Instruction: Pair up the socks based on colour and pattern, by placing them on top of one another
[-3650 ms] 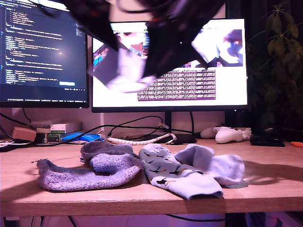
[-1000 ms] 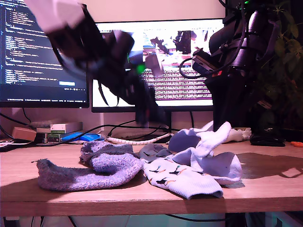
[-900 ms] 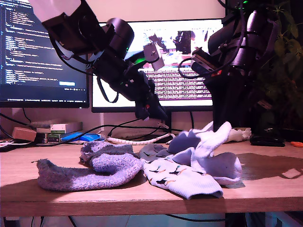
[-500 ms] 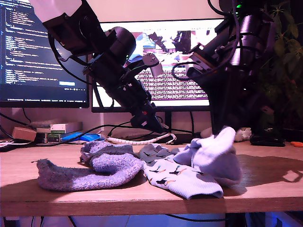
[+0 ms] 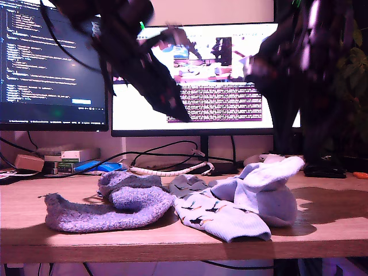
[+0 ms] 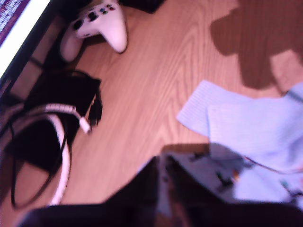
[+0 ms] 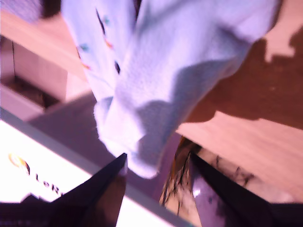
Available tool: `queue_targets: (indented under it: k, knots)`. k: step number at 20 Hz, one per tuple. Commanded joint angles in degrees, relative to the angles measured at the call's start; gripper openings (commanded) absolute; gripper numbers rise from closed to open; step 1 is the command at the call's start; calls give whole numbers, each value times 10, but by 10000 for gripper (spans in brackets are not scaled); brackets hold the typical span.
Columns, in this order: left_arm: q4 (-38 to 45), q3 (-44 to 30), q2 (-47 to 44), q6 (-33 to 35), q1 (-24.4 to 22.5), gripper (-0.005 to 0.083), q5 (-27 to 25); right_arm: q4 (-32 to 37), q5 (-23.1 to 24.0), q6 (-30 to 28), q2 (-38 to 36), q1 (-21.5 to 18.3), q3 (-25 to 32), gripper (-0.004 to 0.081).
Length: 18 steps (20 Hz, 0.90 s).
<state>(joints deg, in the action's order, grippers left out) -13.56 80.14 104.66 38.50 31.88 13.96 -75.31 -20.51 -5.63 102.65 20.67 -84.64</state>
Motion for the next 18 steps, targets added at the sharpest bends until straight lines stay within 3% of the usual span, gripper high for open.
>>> queue_targets:
  k: [1, 3, 4, 6, 10, 14, 18]
  knots:
    - [-18, -4, -5, -23, -3, -19, 2, 13, -2, 7, -23, 2, 3, 351]
    - [-53, -4, -22, -45, -3, -19, 2, 50, -1, 15, -24, 2, 3, 329]
    - [-75, -4, -31, -69, -4, -19, 2, 73, 3, 27, -24, 2, 3, 254]
    - [-115, -4, -47, -110, -5, -19, 6, 132, 16, 31, -24, 3, 3, -2]
    - [-161, -4, -72, -143, -20, -19, 46, 210, 86, 27, -24, 6, 4, -13]
    - [-183, -25, -101, -167, -42, -19, 81, 275, 97, 22, -27, 7, 20, -13]
    - [-139, -121, -162, -183, -65, -19, 81, 386, 147, 22, -68, 28, 114, -13]
